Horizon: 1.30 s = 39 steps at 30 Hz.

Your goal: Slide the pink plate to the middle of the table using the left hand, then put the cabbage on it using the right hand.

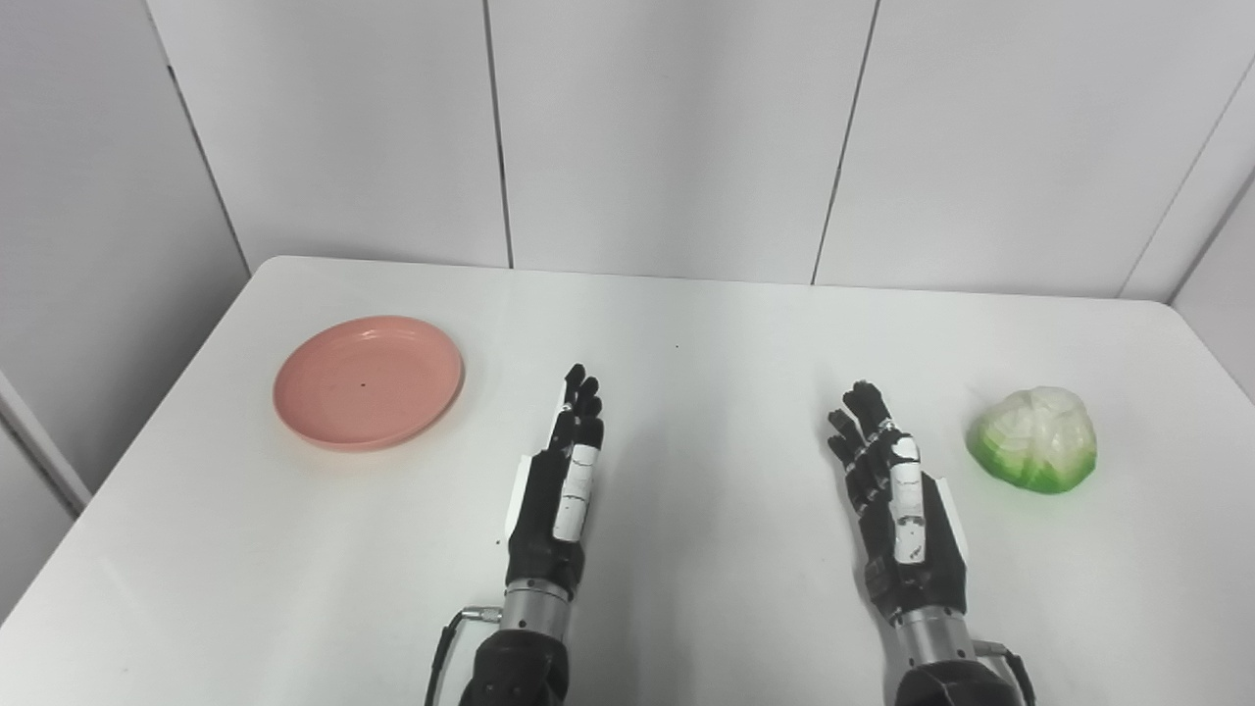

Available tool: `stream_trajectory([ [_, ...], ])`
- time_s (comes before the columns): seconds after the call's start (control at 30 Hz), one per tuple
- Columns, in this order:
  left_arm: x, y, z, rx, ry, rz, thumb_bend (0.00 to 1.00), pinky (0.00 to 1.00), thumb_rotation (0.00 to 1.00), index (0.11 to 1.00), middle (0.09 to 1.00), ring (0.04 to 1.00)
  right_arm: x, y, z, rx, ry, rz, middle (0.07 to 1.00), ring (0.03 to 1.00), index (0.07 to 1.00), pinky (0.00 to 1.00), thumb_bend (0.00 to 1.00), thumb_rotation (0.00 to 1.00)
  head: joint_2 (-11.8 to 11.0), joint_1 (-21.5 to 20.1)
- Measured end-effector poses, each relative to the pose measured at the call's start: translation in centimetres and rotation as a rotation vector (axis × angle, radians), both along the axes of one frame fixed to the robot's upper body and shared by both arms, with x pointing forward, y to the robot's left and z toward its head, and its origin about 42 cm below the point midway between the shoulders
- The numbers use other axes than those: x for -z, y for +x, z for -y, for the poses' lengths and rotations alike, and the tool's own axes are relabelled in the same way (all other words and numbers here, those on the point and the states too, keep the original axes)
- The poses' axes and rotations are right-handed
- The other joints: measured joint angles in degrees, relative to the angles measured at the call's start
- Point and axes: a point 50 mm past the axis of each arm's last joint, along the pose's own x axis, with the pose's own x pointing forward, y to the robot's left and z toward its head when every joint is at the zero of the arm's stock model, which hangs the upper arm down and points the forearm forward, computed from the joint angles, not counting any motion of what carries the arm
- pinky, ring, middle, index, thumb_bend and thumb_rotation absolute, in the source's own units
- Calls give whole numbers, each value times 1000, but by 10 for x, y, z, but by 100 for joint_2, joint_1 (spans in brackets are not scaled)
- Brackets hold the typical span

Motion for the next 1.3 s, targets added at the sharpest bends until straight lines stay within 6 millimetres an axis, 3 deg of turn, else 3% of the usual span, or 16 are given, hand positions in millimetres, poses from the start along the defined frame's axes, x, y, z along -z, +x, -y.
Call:
stream_trajectory([
  [0.33,0,7,6,-4,10,51,716,1000,969,1000,988,986,0,10,7,-11,0,47,969,950,950,988,842,953,-237,229],
  [0.47,0,7,8,0,17,57,746,1000,972,1000,995,996,-1,11,7,-18,-1,56,960,939,941,982,850,947,-299,177],
  [0.83,0,7,8,-1,17,59,728,1000,988,1000,997,992,-1,14,8,-14,-7,61,938,925,928,966,872,925,-273,36],
  [1.1,-3,9,3,-16,10,93,802,1000,961,1000,996,983,-1,15,6,3,-16,56,924,917,914,942,823,934,-203,-184],
  [1.3,-10,11,-19,-38,-35,109,871,1000,936,988,1000,983,-2,17,2,22,-9,47,917,909,900,930,799,930,-141,-255],
])
